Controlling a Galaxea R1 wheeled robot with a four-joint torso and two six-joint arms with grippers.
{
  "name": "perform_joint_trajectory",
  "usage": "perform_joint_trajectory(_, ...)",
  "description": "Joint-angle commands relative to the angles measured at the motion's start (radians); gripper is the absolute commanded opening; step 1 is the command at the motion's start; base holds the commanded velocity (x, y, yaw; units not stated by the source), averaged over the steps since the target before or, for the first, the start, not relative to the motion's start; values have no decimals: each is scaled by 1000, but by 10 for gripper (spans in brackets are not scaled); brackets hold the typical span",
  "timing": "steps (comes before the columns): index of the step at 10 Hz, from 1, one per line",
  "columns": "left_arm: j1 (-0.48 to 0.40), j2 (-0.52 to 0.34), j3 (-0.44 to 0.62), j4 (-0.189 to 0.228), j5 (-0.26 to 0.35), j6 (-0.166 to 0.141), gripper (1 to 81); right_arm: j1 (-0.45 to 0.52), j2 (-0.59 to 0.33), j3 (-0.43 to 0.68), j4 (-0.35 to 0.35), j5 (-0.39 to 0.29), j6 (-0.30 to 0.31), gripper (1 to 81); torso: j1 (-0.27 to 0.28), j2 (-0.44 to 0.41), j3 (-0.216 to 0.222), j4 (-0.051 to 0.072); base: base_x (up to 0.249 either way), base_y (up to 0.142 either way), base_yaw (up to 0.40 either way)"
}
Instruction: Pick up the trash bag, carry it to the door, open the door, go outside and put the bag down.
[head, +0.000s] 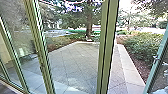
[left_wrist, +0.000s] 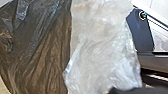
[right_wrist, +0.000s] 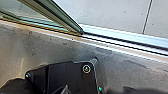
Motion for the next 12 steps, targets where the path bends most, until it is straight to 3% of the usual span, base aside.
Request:
perform_joint_trajectory(1, -49, -9, 5, 8, 52, 6, 10, -122, 92, -47, -139, 184, 3, 811, 0, 0, 0, 0, 0, 0, 0)
perform_joint_trajectory(6, -53, -10, 2, 7, 49, 7, 10, -229, 214, -185, -144, 235, -7, 811, -1, 0, 0, 0, 0, 0, 0)
perform_joint_trajectory(12, -74, -13, -8, 1, 26, 6, 10, -351, 510, -602, -204, 301, -14, 811, -1, 0, 1, 0, 0, 0, 0)
